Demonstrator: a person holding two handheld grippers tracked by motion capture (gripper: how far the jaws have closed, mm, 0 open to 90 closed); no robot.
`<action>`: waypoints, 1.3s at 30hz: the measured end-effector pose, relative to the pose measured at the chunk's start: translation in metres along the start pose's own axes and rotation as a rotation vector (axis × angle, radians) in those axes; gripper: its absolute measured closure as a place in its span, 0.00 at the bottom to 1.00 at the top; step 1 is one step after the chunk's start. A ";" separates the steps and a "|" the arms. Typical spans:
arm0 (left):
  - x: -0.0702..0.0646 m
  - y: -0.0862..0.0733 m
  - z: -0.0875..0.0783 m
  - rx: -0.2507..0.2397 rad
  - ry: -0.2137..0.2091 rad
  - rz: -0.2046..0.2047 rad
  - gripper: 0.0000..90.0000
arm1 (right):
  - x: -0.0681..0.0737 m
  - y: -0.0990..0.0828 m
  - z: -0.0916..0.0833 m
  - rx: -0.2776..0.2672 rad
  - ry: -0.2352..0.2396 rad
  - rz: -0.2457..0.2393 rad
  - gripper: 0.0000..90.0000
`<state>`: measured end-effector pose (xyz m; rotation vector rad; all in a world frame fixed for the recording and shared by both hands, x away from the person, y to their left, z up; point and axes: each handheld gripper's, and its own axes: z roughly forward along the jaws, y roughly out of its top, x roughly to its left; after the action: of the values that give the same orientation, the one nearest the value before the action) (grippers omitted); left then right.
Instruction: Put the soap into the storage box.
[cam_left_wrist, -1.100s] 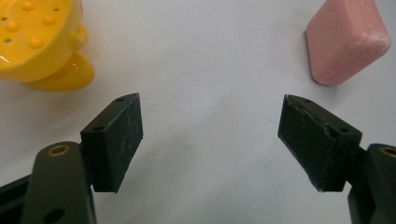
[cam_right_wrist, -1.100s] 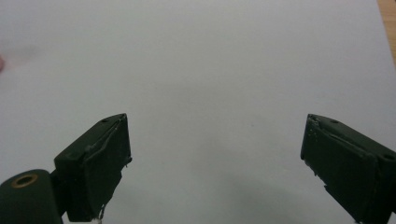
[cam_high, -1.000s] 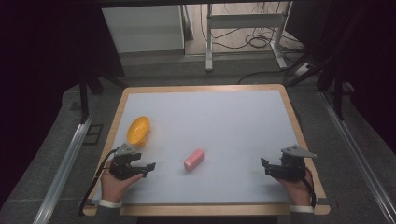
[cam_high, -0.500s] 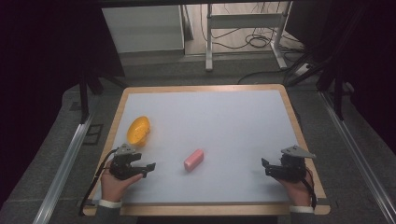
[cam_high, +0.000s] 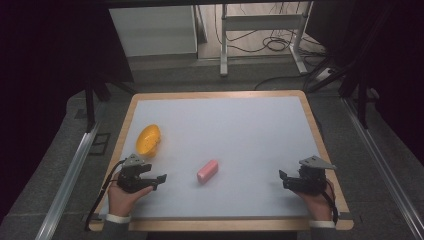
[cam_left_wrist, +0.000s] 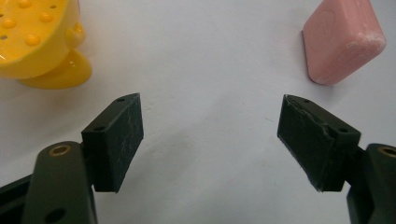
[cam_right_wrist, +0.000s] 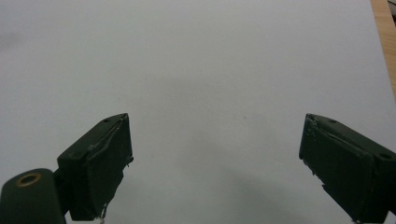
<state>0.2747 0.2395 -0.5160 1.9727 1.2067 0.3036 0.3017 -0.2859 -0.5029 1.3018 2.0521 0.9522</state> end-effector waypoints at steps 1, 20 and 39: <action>0.000 0.000 0.000 0.000 0.000 0.000 0.26 | 0.000 -0.001 0.000 0.001 0.004 0.002 0.10; -0.023 0.027 -0.017 -0.030 -0.009 0.047 0.28 | -0.011 -0.006 -0.009 -0.017 0.000 0.039 0.10; -0.044 0.059 -0.010 0.011 -0.015 0.122 0.28 | -0.016 -0.008 -0.011 -0.018 -0.011 0.049 0.10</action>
<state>0.2844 0.1933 -0.4578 2.0584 1.0825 0.3441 0.2954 -0.3061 -0.5016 1.3511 2.0065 0.9807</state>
